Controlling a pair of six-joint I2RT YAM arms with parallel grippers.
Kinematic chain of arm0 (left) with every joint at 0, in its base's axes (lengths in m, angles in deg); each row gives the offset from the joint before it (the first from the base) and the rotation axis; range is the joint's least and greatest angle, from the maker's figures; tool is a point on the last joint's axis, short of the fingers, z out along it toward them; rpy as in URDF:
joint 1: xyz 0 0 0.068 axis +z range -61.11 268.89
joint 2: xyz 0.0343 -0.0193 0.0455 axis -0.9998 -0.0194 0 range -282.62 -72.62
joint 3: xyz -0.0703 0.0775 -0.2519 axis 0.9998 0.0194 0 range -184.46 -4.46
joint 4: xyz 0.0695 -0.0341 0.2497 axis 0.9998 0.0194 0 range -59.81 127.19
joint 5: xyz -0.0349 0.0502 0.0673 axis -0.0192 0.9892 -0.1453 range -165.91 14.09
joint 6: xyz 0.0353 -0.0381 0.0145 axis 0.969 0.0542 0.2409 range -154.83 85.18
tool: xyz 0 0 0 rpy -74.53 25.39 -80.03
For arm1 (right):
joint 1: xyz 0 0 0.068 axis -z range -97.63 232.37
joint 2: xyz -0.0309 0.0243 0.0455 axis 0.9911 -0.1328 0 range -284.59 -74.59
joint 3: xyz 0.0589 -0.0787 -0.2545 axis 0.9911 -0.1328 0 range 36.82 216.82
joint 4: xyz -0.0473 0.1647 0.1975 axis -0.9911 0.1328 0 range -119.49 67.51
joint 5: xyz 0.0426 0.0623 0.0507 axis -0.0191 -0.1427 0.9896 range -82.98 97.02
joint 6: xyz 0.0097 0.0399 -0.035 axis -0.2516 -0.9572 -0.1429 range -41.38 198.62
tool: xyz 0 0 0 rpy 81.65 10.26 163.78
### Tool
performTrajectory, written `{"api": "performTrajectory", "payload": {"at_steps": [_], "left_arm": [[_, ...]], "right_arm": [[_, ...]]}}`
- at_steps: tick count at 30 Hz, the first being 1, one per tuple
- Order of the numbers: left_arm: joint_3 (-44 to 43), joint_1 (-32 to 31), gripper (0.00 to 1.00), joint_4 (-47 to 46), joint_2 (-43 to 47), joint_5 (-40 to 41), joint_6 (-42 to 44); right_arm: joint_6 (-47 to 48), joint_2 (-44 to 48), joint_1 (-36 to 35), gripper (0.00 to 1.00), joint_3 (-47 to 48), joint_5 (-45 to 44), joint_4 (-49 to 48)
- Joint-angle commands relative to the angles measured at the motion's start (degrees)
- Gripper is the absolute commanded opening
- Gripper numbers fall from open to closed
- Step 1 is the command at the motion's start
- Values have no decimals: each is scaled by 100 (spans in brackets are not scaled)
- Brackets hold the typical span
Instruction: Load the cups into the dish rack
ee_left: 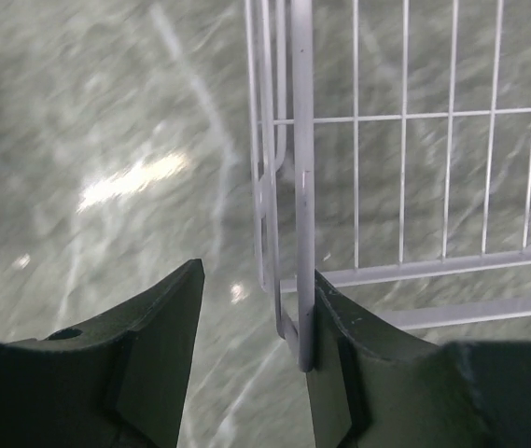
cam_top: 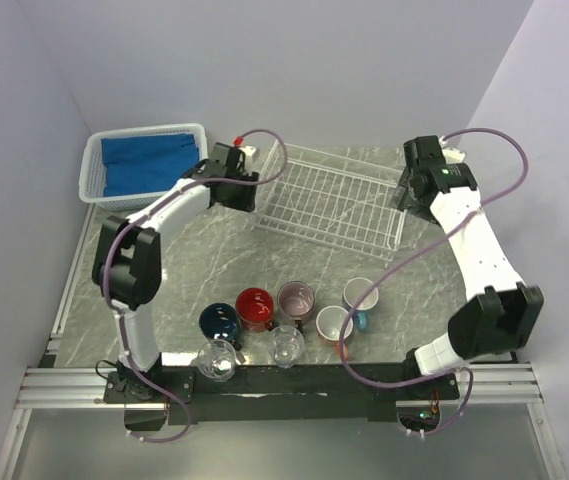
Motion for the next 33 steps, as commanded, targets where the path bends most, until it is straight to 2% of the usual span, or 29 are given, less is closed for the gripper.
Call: {"api": "performTrajectory", "payload": {"at_steps": [1,4,8,19,30,33], "left_arm": [[458,168,50,219,684,146,201],[713,247,50,307,956,146,245],[1082,291,50,368,1439,198,403],[2084,581,48,852,2625,304,755],[3060,599,48,1335,3286,-135,755],[3209,608,48,1161,3435,92,755]], "right_arm": [[93,-503,70,99,431,101,-403],[111,-960,70,96,571,521,-543],[164,-1610,61,82,826,997,-632],[252,-2253,61,55,1135,2060,-843],[331,-2429,-27,52,1275,2623,-948],[322,-2508,-53,52,1319,2632,-922]]}}
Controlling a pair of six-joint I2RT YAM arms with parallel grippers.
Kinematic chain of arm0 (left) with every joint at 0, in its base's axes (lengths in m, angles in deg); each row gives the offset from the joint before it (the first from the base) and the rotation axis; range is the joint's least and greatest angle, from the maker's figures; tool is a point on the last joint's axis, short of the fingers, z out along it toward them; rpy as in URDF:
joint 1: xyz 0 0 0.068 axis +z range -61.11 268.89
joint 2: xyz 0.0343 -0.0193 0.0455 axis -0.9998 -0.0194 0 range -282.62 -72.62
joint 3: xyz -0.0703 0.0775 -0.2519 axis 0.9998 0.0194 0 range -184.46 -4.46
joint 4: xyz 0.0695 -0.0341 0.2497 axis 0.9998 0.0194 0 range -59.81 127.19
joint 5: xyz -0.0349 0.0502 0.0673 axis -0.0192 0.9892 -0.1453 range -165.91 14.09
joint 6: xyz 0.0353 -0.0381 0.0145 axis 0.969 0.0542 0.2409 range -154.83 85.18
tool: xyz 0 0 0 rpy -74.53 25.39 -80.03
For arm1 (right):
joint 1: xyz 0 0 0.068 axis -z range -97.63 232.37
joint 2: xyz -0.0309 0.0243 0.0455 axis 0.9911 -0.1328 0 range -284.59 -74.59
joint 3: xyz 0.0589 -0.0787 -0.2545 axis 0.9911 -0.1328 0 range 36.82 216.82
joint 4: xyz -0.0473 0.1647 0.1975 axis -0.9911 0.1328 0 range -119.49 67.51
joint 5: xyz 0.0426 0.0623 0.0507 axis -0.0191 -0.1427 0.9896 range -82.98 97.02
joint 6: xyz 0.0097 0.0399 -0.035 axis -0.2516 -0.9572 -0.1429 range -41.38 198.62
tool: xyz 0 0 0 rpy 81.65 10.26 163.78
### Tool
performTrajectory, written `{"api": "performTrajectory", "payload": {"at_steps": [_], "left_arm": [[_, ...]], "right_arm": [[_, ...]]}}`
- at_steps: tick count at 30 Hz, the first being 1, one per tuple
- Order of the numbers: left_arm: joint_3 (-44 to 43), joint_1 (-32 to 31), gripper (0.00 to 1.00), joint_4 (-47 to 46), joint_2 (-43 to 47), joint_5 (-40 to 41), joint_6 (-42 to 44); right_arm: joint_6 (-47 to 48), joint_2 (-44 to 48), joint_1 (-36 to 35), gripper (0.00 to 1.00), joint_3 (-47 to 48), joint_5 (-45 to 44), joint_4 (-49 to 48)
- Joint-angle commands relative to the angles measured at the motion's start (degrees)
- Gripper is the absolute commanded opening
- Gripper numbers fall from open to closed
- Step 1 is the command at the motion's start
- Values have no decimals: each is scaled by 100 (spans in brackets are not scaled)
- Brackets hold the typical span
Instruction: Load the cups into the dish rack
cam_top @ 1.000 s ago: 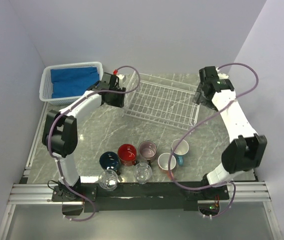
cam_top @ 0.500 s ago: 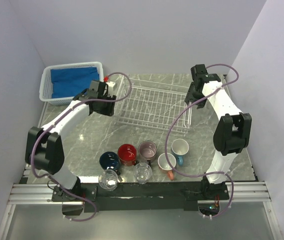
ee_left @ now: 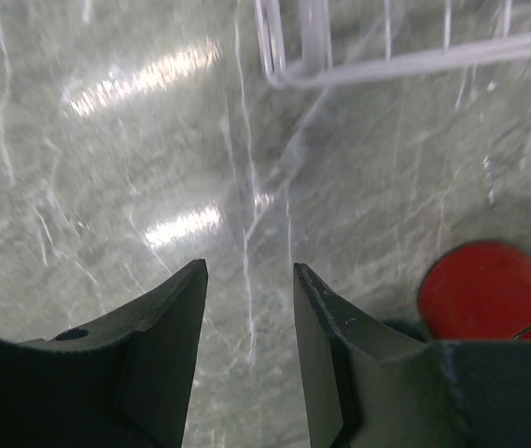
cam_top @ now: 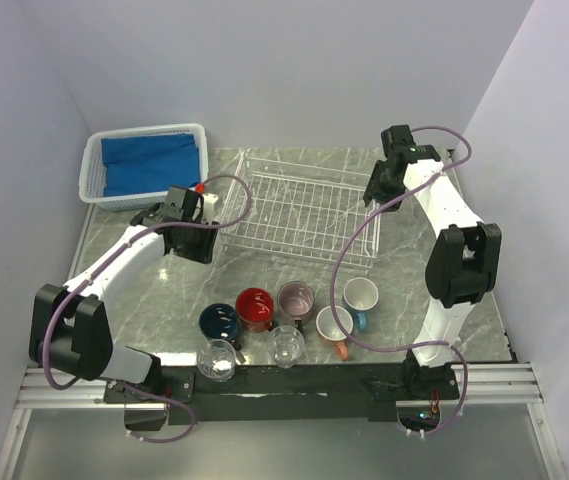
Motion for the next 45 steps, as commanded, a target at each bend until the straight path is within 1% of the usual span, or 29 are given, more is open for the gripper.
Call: {"api": "performTrajectory", "payload": {"at_steps": [1,3,5,6,7,8,9,10,12,14,17,18,20,23,25,26,27,29,30,31,32,33,35,36,38,39,43,45], "left_arm": [[115,7,49,-151,428,60,125],[-148,16,51,-354,316,78,125],[-841,33,56,-355,26,148,125],[-1096,85,62,-354,-289,131,108],[-1560,121,65,-398,-449,105,38],[-1764,156,68,-451,-590,52,-84],[-1940,174,80,-495,-843,-44,-138],[-2247,174,87,-565,-976,-71,-191],[-2442,174,92,-644,-1318,-89,-340],[-2548,174,92,-845,-1513,-80,-419],[-2636,174,88,-996,-1856,-246,-489],[-2671,174,84,-996,-2022,-317,-499],[-2750,156,83,-1031,-2172,-510,-604],[-2812,95,82,-1110,-2383,-458,-648],[-2830,69,77,-1128,-2480,-467,-648],[-2821,51,71,-1137,-2498,-432,-605],[-2804,51,52,-1137,-2507,-414,-587],[-2751,51,31,-1084,-2481,-397,-525],[-2733,42,21,-1049,-2428,-397,-508],[-2672,51,8,-953,-2402,-405,-490],[-2619,51,3,-926,-2358,-414,-455],[-2567,51,1,-908,-2253,-397,-437],[-2347,42,1,-882,-2130,-397,-411],[-2277,42,2,-864,-1998,-414,-411],[-2040,42,3,-821,-1857,-467,-437],[-1969,33,4,-794,-1709,-484,-428],[-1460,-19,6,-671,-1330,-493,-455],[-1197,-28,6,-627,-1111,-476,-490]], "right_arm": [[92,-152,-75,52,277,156,-129],[101,-100,-110,52,146,139,-164],[110,-12,-119,52,40,68,-190],[110,15,-119,52,-83,60,-208],[136,76,-119,52,-145,25,-216],[145,103,-119,52,-215,-28,-217],[154,146,-119,52,-346,-55,-243],[163,225,-111,52,-417,-63,-260],[180,322,-119,52,-558,-99,-287],[180,357,-119,52,-620,-125,-296],[180,419,-119,52,-690,-108,-313],[189,419,-119,52,-699,-116,-313],[198,419,-111,52,-673,-108,-296],[207,393,-119,52,-568,-108,-269],[215,375,-119,52,-453,-90,-234],[215,367,-119,52,-427,-99,-217],[215,358,-111,52,-383,-90,-208],[224,340,-111,52,-339,-107,-190],[224,340,-119,52,-330,-108,-199],[233,323,-111,52,-330,-108,-199],[233,323,-119,52,-339,-116,-216],[242,296,-111,51,-339,-125,-225],[233,261,-110,50,-339,-82,-243],[233,209,-110,44,-321,-64,-243],[233,156,-102,39,-269,-11,-269],[242,77,-102,33,-242,-2,-269],[259,-178,-110,25,38,86,-217],[259,-371,-110,23,267,164,-190]]}}
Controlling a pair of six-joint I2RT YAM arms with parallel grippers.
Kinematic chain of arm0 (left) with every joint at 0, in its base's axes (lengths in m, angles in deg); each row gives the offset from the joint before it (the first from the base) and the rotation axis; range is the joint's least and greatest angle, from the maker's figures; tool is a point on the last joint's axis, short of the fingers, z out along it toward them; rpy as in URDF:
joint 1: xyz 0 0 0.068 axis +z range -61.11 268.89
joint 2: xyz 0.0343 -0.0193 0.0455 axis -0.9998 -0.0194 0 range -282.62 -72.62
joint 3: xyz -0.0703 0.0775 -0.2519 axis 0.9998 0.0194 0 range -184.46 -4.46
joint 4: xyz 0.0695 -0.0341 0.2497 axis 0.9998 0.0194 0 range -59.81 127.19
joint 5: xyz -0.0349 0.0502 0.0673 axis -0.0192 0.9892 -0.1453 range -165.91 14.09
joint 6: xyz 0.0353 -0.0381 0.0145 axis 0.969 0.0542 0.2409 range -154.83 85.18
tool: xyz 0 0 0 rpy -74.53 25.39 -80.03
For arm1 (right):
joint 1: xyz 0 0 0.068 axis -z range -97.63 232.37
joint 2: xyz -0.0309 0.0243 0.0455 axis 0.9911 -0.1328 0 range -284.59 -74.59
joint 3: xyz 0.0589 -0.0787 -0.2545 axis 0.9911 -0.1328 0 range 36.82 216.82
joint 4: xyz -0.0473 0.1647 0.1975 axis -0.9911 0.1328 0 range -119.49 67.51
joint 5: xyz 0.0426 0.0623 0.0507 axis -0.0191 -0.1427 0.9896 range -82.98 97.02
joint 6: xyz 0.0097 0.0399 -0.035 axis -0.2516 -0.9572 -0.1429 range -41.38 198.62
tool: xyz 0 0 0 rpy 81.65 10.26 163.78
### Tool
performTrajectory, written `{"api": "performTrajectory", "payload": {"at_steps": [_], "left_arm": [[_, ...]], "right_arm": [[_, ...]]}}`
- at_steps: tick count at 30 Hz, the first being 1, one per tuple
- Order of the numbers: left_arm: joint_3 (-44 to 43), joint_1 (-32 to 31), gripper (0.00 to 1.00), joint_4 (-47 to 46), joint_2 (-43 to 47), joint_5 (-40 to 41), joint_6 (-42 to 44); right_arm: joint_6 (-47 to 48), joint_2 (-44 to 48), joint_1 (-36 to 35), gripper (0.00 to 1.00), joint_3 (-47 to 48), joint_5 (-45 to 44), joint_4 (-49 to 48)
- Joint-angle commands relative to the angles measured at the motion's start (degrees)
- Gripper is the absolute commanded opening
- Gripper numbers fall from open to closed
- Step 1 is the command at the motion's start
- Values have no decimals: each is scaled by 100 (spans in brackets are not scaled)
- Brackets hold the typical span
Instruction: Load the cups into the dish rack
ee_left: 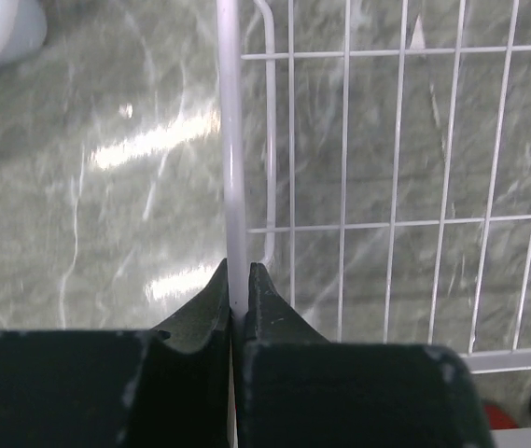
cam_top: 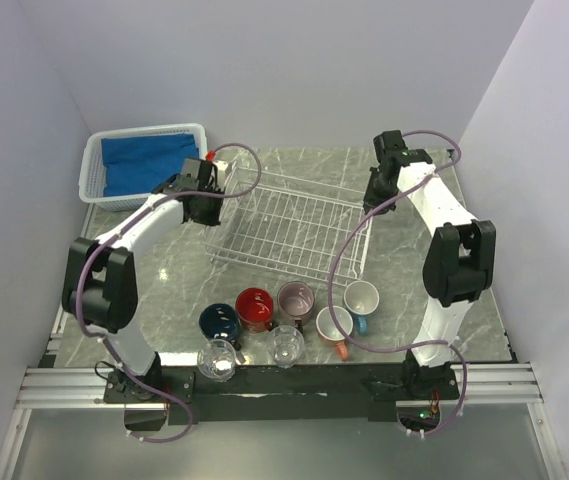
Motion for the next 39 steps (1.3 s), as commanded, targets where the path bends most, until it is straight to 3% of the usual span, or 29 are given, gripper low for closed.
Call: {"api": "performTrajectory", "payload": {"at_steps": [1,5,9,12,25,33,36,39], "left_arm": [[400,-50,7,322,730,-696,-328],[743,-50,18,286,1065,-819,-311],[648,-103,69,488,1048,-1039,-276],[533,-191,79,576,986,-995,-241],[436,-252,74,945,942,-1189,-170],[585,-252,74,1007,1144,-1154,-170],[402,-252,74,1051,1022,-1013,-118],[129,-252,75,1078,907,-846,-12]], "right_arm": [[72,-369,25,23,569,64,-31],[80,-721,25,22,938,319,-4],[71,-923,25,20,1149,486,13],[71,-1003,25,19,1255,574,13],[28,-1635,78,20,2019,1189,-48],[54,-1750,69,26,2257,1620,-136],[71,-1636,43,30,2196,1480,-83],[98,-1346,25,48,2117,1120,4]]}}
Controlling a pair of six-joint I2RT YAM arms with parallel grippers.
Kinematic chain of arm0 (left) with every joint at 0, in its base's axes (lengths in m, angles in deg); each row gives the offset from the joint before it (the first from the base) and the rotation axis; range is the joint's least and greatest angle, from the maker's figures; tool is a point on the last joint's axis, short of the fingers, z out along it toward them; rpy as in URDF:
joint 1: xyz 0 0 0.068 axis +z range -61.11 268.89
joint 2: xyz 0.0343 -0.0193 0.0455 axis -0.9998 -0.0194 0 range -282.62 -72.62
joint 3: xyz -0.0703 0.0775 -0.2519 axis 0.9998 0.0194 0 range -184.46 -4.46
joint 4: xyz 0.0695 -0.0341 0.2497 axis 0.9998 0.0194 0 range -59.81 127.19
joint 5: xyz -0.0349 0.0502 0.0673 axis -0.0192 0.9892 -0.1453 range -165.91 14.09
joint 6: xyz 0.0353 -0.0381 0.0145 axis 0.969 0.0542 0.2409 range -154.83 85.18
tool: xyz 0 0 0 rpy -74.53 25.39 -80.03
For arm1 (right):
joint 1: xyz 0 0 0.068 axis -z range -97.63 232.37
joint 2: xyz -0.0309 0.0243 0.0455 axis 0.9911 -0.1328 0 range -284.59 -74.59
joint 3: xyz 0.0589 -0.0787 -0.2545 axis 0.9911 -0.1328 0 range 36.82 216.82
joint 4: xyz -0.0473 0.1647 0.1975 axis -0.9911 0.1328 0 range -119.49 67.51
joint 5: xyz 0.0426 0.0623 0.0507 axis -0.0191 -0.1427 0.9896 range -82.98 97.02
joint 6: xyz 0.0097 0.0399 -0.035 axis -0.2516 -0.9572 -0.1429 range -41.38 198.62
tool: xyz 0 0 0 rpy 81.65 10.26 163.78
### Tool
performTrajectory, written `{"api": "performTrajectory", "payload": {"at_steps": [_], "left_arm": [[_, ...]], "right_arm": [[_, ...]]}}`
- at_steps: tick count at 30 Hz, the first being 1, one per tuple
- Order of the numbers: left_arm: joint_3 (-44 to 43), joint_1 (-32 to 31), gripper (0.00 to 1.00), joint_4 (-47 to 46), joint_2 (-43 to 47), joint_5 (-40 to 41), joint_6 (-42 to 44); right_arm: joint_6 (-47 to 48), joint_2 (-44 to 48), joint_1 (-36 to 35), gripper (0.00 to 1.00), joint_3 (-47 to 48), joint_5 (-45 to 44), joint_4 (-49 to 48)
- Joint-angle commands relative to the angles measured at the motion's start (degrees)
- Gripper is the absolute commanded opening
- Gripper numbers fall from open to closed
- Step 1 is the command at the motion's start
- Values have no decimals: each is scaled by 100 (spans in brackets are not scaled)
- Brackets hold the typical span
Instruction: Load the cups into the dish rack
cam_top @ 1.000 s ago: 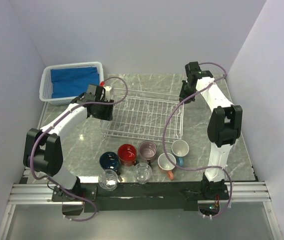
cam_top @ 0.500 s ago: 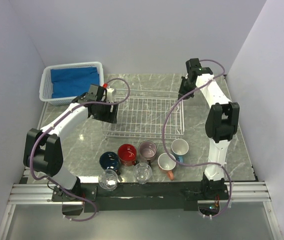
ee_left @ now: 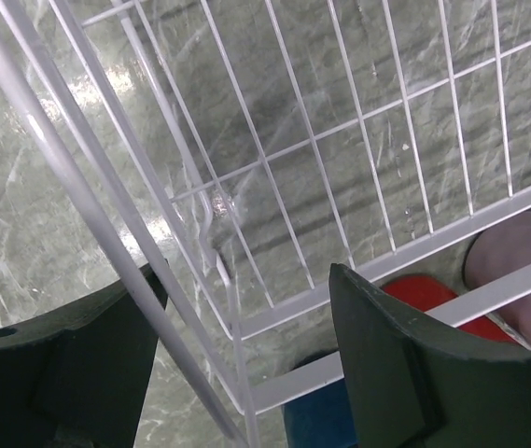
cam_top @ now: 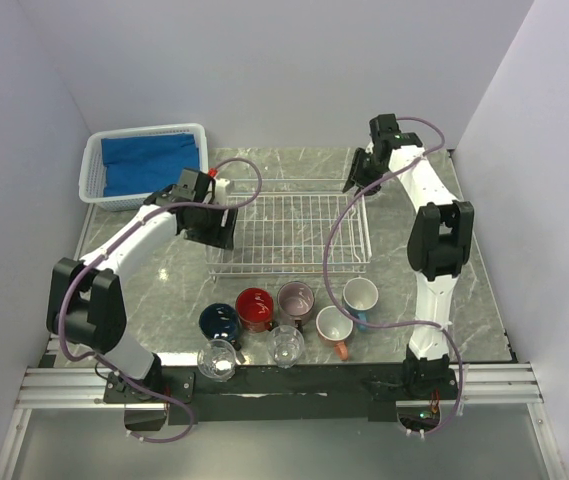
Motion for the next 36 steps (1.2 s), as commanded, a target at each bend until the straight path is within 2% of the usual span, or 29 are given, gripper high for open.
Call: {"api": "performTrajectory", "payload": {"at_steps": [1,3,4,6,7,13,15,16,17,19,20,21,22,23,24,27,28,30,32,36], "left_arm": [[-558,-91,75,55,-4,-46,161],[-856,-91,77,81,-48,33,196],[-962,-91,78,90,-83,68,222],[-1269,-82,79,107,-127,199,275],[-1349,-73,79,116,-145,261,293],[-1797,76,84,283,21,578,424],[-1920,146,90,440,162,631,468],[-1973,251,93,467,406,666,477],[-1999,304,99,450,565,684,477],[-1904,515,96,302,1038,640,477],[-1833,577,96,275,1172,796,469],[-1746,604,96,248,1286,885,312],[-1553,665,96,309,1401,929,284],[-1464,665,96,362,1419,747,406],[-1429,683,96,467,1367,606,477],[-1796,683,96,959,1314,-53,820],[-1850,683,97,873,1392,-176,846],[-1649,674,98,592,1768,-388,882],[-1333,657,99,424,1963,-432,952],[-1305,429,94,670,2069,-13,925]], "right_arm": [[-3,483,-102,60,95,-306,7],[15,660,-102,70,156,-508,42],[15,808,-102,80,182,-526,51],[24,967,-102,88,235,-535,68],[15,1142,-110,99,227,-552,68],[85,1941,-286,100,-89,-1017,226],[120,2267,-452,100,-273,-1254,366],[260,2756,-854,100,-344,-2143,506],[331,3074,-1119,100,-458,-2596,525],[419,4056,-1847,100,-923,-4007,612],[254,4323,-2355,100,-1099,-4224,692],[-9,4587,-2360,100,-1597,-4174,719],[-890,5016,-2282,100,-1889,-3974,1023],[-977,5272,-2133,100,-2257,-3589,948],[-1004,5675,-2080,89,-2966,-3315,869],[-1215,6405,-2341,70,-3701,-2181,632],[-1346,6548,-2526,67,-3789,-2179,657],[-1365,6672,-2955,67,-3860,-2293,972],[-1260,6637,-3168,64,-3895,-2398,1631],[-1137,6602,-3608,60,-4194,-2284,2133]]}}
